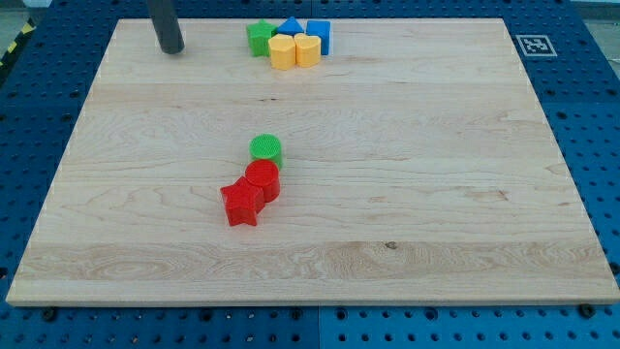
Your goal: Separate the red blocks
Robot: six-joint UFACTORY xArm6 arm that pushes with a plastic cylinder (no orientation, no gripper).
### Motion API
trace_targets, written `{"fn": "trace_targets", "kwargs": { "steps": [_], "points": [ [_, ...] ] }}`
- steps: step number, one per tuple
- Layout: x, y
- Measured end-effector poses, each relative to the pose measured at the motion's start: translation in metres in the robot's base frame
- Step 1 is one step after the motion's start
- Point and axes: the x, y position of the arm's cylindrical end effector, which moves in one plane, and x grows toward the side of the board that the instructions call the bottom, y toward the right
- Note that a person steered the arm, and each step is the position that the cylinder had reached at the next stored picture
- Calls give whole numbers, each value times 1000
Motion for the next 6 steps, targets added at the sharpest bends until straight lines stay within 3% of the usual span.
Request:
{"fn": "trace_targets", "kwargs": {
  "steps": [3,4,6],
  "points": [
    [155,6],
    [198,48],
    [224,78]
  ]
}}
